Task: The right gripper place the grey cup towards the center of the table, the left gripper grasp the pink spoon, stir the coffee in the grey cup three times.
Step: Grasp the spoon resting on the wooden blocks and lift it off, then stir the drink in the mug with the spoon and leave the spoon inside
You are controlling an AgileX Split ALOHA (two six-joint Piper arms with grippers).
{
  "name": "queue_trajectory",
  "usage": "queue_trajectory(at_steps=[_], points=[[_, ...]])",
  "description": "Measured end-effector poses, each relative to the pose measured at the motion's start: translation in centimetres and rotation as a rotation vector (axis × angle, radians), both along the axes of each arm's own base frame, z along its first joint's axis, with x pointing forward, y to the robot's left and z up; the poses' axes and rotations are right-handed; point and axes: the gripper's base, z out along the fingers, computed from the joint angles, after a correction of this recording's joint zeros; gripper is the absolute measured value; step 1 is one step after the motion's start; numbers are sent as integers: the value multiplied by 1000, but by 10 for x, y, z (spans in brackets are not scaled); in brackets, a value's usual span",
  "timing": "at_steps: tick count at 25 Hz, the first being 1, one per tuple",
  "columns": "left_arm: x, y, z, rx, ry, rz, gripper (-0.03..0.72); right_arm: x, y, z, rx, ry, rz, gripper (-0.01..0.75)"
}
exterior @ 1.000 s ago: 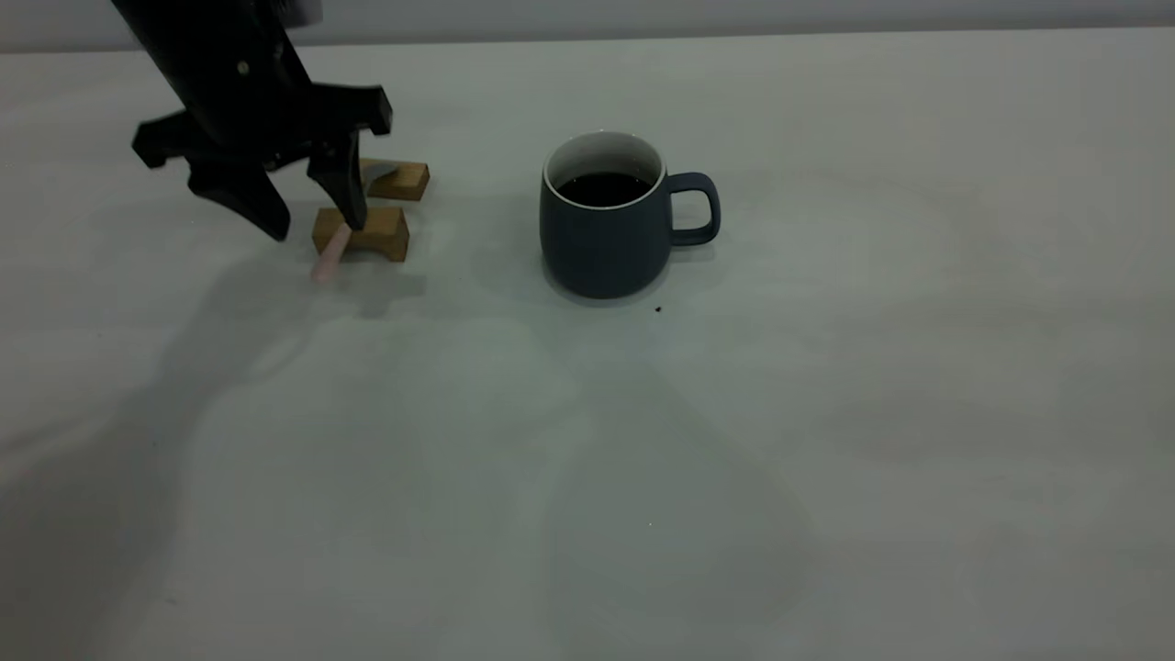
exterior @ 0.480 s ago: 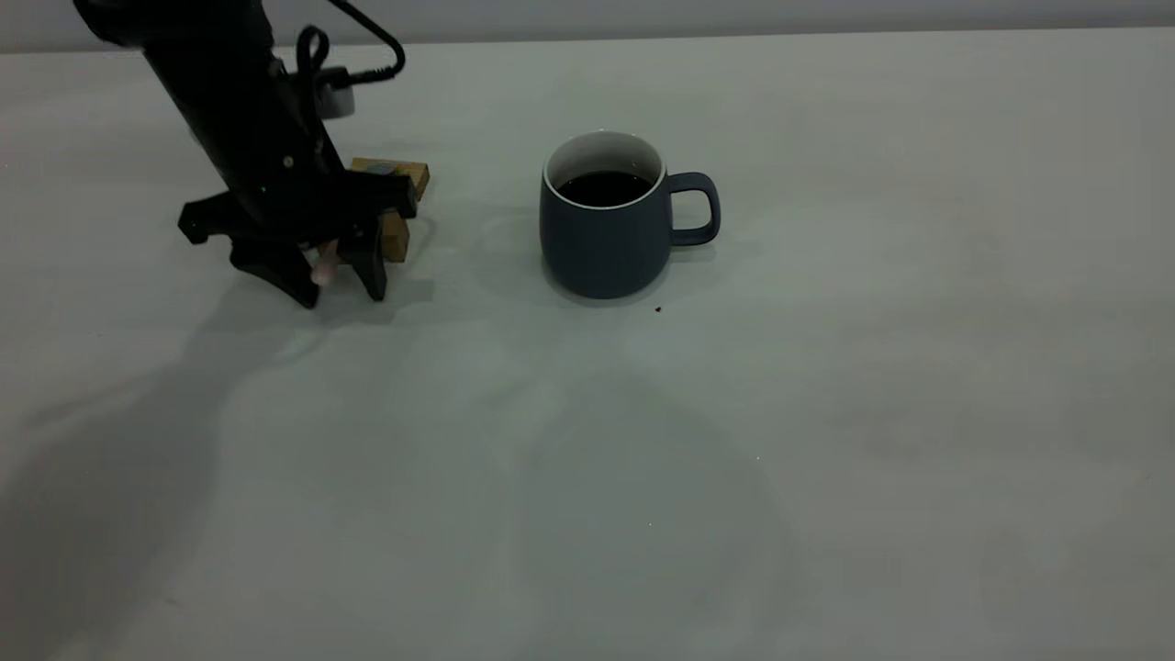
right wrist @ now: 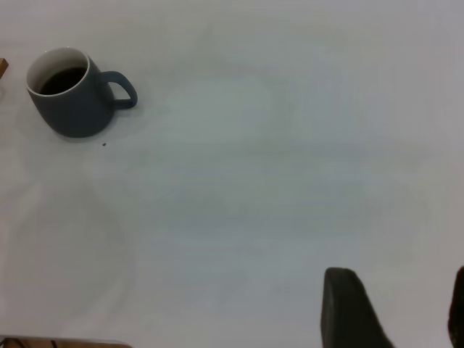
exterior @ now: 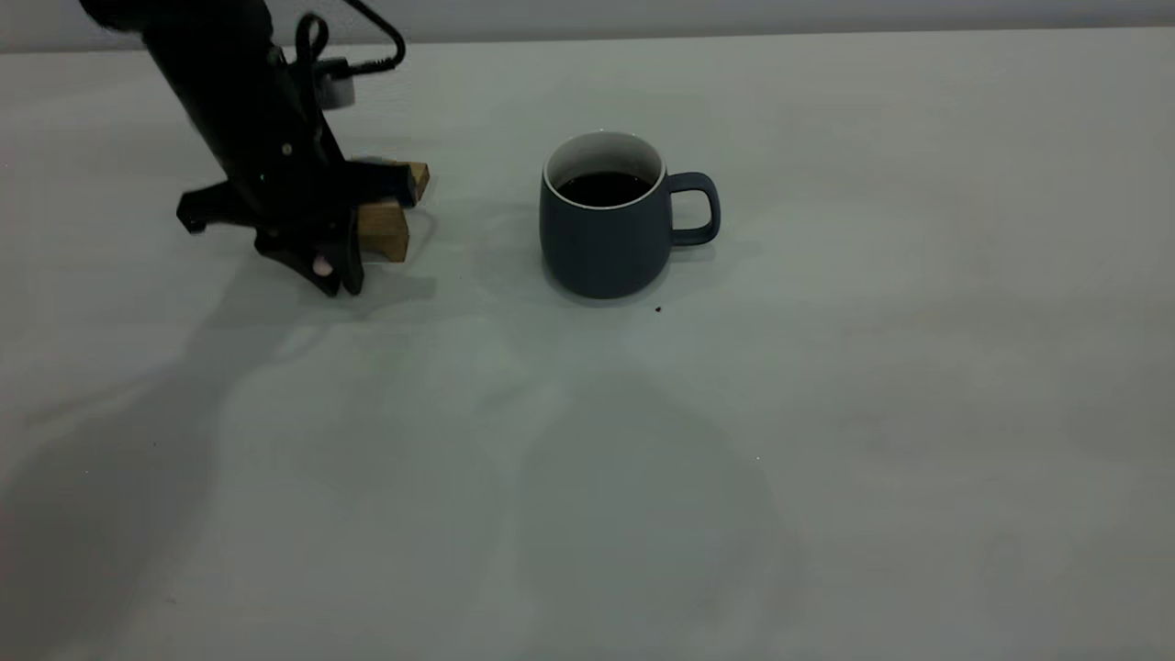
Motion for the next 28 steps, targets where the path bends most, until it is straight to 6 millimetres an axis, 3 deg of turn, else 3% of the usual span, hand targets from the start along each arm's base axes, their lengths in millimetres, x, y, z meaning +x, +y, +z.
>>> queue_trajectory(at_steps=[7,12,16,20,23,28], points=[[10,-11,70,-116,-24,110,127,0,0,0,0,0,0,377],[8,-34,110,-431,78,450,127,0,0,0,0,0,0,377],[6,-56,130,-741,315,770,127,0,0,0,0,0,0,377],[8,-72,138,-998,681,1087,127,0,0,0,0,0,0,377],[13,-79,132,-1102,933,1259,127,0,0,0,0,0,0,377],[17,-87,107,-1142,1077,1394,127,0,0,0,0,0,0,377]])
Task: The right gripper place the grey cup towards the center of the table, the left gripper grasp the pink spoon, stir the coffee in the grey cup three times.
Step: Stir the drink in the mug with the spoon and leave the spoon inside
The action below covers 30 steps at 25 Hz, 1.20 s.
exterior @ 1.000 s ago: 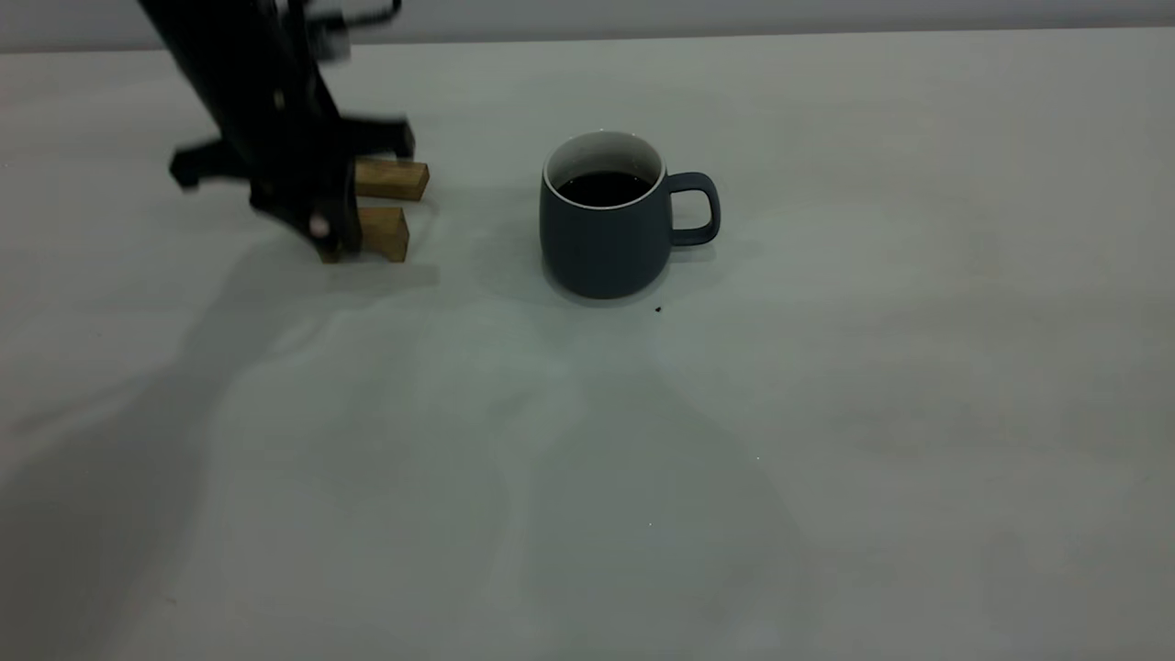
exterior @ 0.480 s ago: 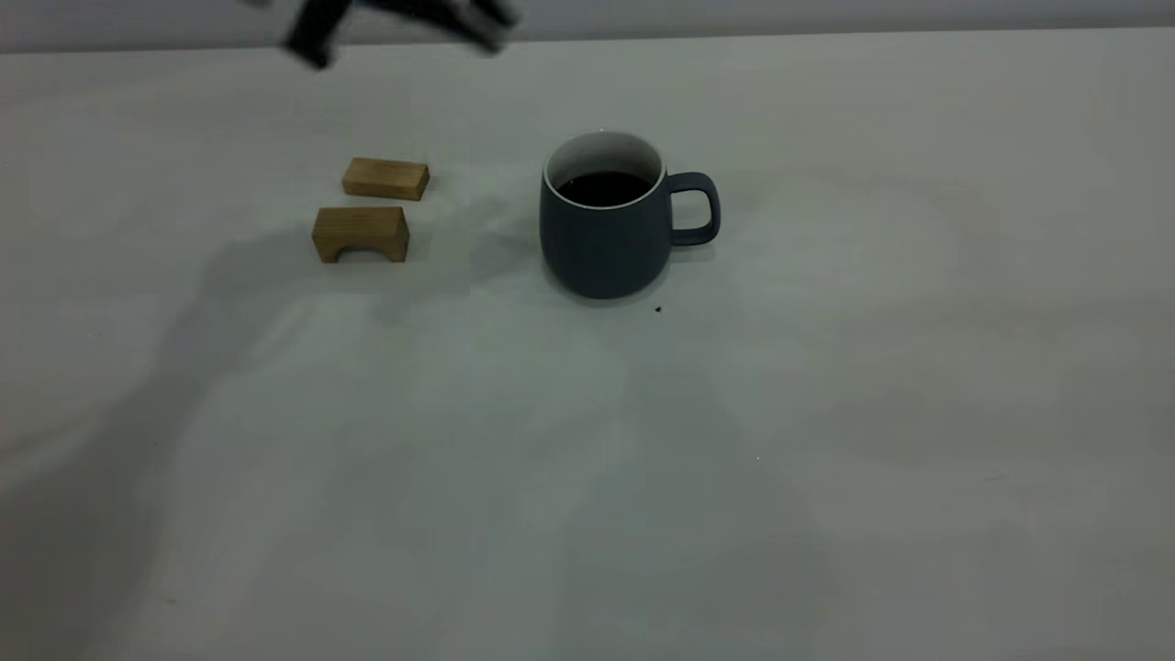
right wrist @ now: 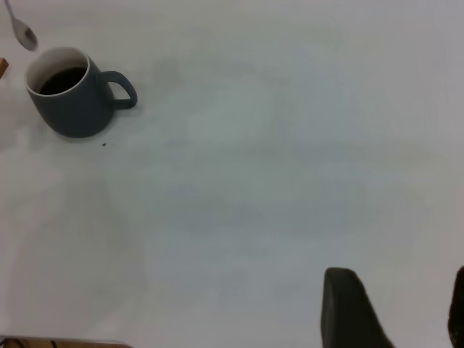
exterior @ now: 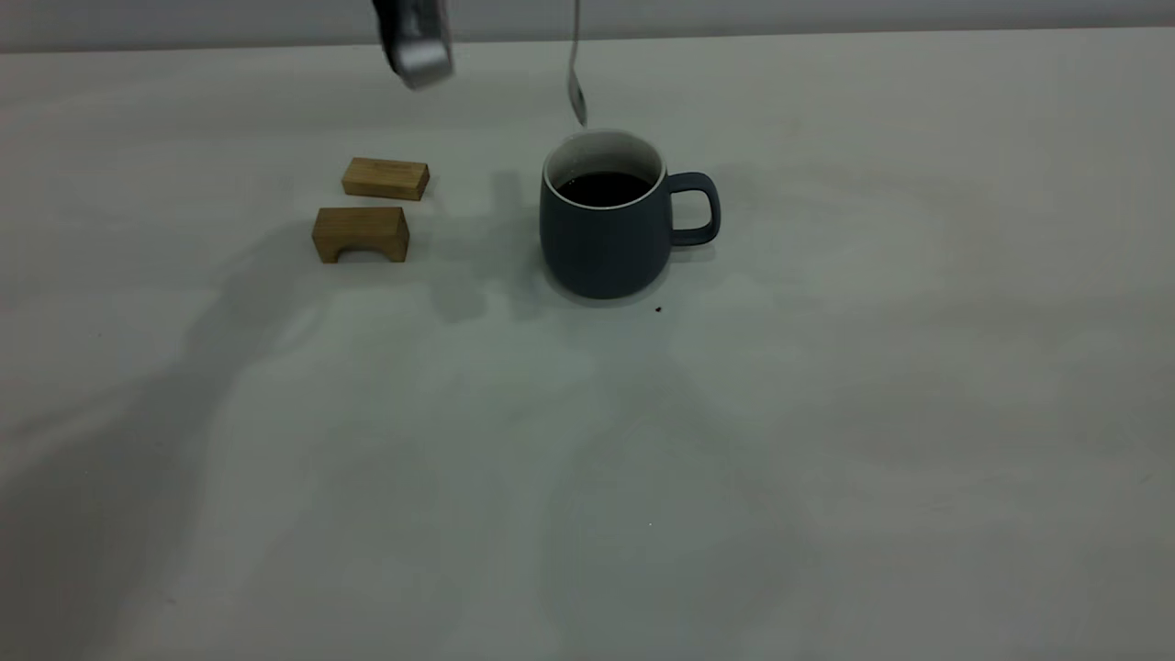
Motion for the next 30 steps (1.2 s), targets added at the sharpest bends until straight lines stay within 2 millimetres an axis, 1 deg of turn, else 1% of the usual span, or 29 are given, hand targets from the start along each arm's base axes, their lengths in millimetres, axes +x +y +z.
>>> queue_trajectory(at_steps=[5,8,17,20,24,27,30], points=[[1,-3,-25,6,61,32,127,0,0,0,0,0,0,377],[1,-4,-36,20,81,41,127,0,0,0,0,0,0,377],[-7,-20,-74,65,137,30,127,0,0,0,0,0,0,377],[-8,-20,-81,74,146,28,127,0,0,0,0,0,0,377],[-3,-16,-86,125,119,69,127,0,0,0,0,0,0,377],[4,-13,-88,177,73,111,127,0,0,0,0,0,0,377],[16,-16,-85,196,14,130,127,0,0,0,0,0,0,377]])
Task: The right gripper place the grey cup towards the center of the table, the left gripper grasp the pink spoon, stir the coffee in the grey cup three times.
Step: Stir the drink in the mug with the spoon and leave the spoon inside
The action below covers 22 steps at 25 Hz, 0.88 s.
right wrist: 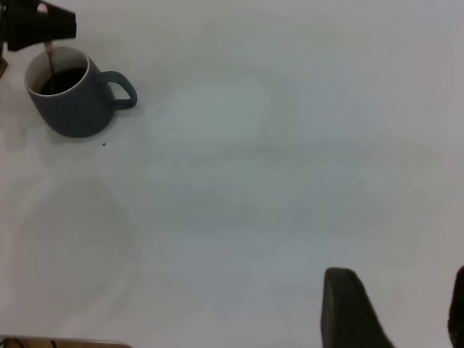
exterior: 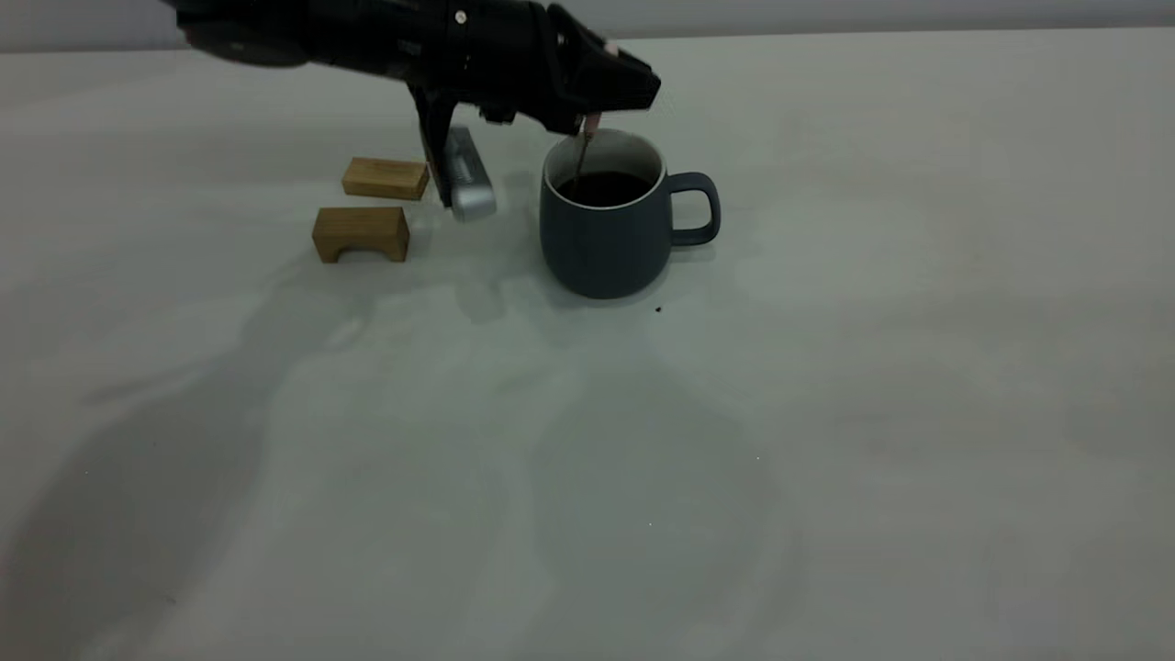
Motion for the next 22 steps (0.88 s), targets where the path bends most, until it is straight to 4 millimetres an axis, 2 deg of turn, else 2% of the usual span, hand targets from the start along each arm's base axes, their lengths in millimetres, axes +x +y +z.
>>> queue_trajectory(at_steps=[5,11,16,22], points=[[8,-26,-3,-23,-49,-49,127,0,0,0,-1,0,0,377],[-6,-49,-5,-48,-45,-145,127,0,0,0,-1,0,0,377],[-12,-47,-4,-76,2,-224,127,0,0,0,-1,0,0,377],[-9,-27,-7,-61,97,-222,127,0,0,0,-1,0,0,377]])
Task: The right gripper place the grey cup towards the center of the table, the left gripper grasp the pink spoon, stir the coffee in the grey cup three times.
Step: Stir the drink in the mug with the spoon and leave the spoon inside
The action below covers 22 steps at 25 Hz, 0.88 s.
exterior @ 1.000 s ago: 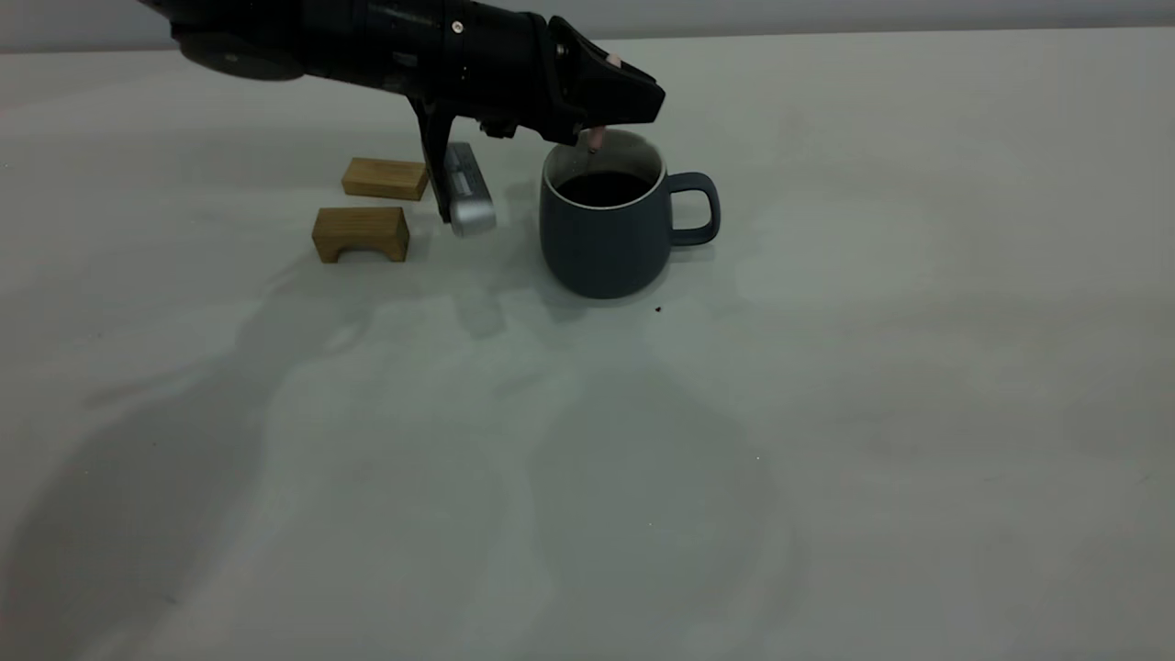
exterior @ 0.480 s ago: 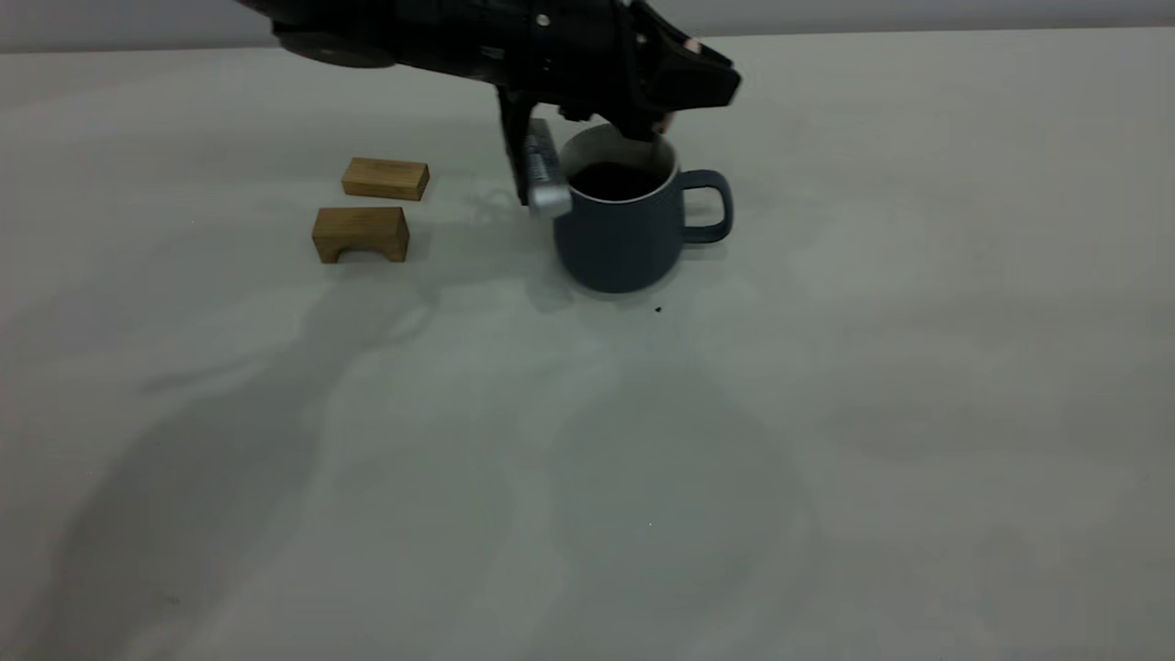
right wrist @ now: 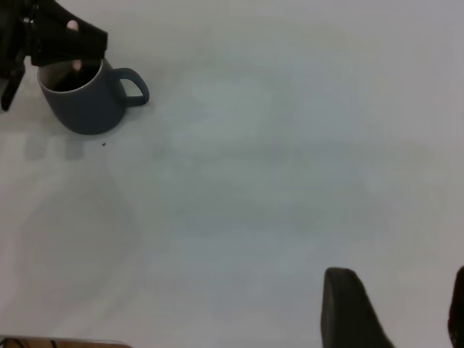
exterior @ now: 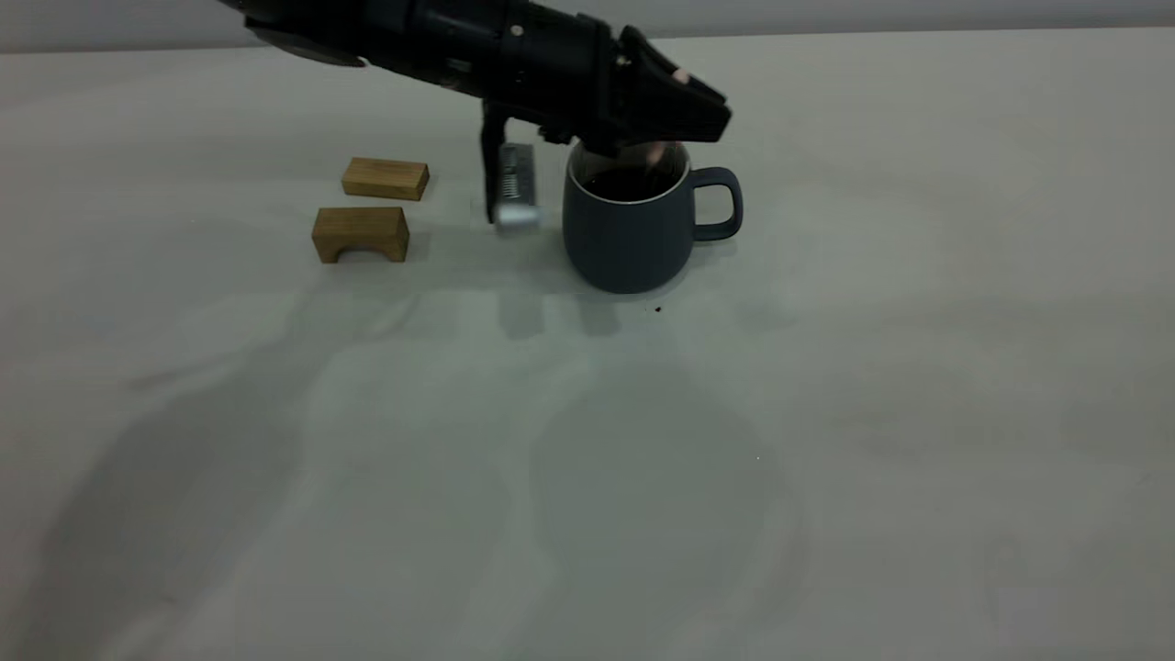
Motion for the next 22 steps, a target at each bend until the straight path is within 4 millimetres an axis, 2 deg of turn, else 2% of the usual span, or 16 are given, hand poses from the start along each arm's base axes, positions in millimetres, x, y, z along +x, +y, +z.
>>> queue_trajectory(at_steps=[3,7,14,22], points=[[6,12,0,4,10,28,127,0,0,0,0,0,0,377],[14,16,0,8,-24,97,127,0,0,0,0,0,0,377],[12,-1,2,-25,-110,100,127,0,0,0,0,0,0,377],[-2,-4,3,-68,-50,-36,127,0,0,0,0,0,0,377]])
